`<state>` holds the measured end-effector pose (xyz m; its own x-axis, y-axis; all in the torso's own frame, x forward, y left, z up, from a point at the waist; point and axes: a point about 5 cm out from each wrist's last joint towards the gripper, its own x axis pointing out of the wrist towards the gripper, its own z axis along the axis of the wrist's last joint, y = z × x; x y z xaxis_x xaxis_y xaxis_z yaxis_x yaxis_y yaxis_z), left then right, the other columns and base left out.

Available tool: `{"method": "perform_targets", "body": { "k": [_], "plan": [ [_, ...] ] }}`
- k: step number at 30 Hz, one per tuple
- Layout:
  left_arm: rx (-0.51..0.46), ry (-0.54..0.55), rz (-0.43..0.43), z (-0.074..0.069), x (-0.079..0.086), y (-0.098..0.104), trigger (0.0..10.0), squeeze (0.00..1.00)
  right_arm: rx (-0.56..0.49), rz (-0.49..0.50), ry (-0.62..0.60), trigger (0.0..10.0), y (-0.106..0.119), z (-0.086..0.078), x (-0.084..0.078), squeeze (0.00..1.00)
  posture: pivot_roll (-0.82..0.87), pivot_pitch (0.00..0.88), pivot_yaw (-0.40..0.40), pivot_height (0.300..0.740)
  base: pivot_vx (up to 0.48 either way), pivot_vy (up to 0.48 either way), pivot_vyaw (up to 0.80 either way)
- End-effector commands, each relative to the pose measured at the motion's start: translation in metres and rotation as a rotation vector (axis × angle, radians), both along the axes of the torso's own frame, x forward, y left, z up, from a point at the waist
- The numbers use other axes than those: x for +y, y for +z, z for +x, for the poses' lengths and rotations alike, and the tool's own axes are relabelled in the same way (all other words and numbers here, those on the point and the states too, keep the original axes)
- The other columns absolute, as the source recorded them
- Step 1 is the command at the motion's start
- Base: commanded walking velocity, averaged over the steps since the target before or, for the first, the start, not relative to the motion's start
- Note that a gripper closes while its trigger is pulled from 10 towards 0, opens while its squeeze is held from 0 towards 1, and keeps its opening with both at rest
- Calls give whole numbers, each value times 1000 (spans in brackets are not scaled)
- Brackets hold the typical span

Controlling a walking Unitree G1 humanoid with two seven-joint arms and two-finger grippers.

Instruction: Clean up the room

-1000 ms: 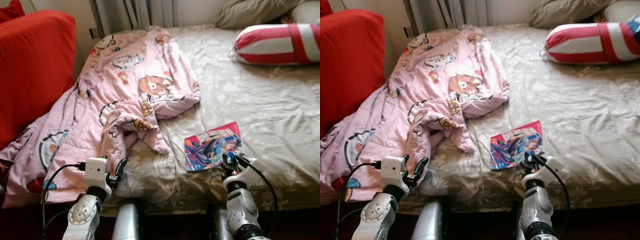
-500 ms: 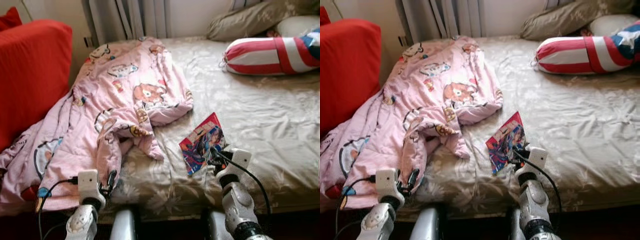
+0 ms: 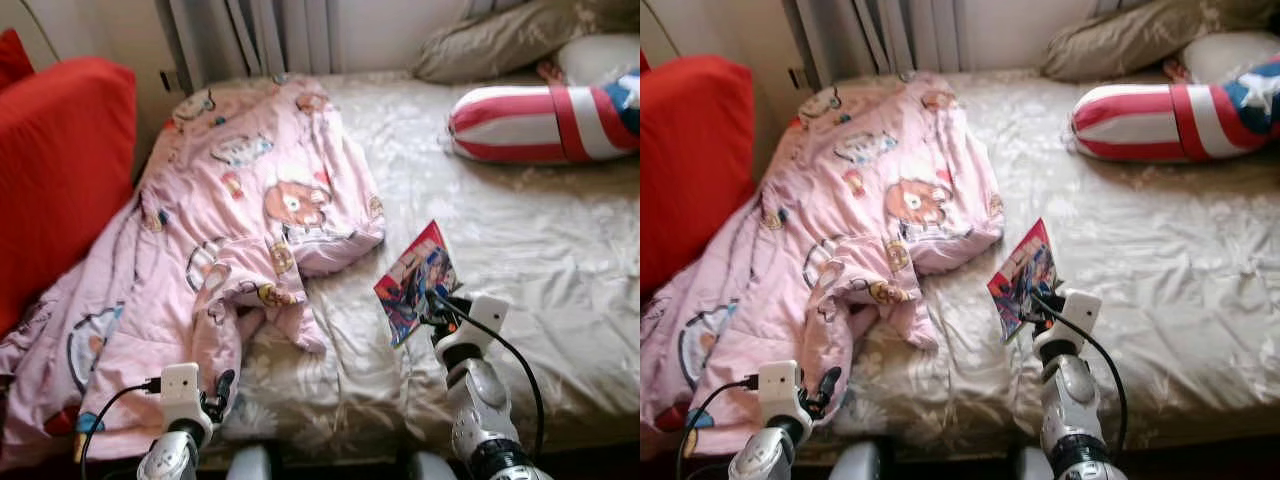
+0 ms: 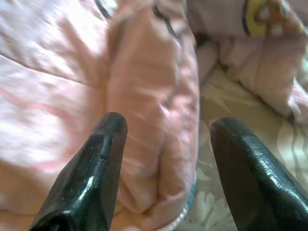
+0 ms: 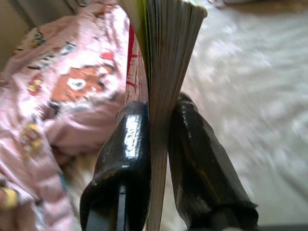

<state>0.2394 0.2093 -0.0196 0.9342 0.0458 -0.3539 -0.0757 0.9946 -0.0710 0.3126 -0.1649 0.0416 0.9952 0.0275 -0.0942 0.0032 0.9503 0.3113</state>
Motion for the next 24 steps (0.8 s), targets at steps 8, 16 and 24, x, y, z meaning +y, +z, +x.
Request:
{"method": "perform_targets", "body": {
  "k": [8, 16, 24],
  "plan": [
    [95, 39, 5, -15, 8, -16, 10000, 0, -73, -21, 15, 10000, 20, 13, 2, 0, 86, 0, -1, 740, 0, 0, 0],
    [150, 46, 2, -22, 10, -24, 10000, 0, -68, -28, 17, 10000, 19, 12, 3, 0, 94, 0, -12, 740, 0, 0, 0],
    [172, 47, 2, -25, 11, -27, 10000, 0, -62, -26, 18, 10000, 18, 12, 4, 0, 93, 0, -13, 740, 0, 0, 0]
  ]
}}
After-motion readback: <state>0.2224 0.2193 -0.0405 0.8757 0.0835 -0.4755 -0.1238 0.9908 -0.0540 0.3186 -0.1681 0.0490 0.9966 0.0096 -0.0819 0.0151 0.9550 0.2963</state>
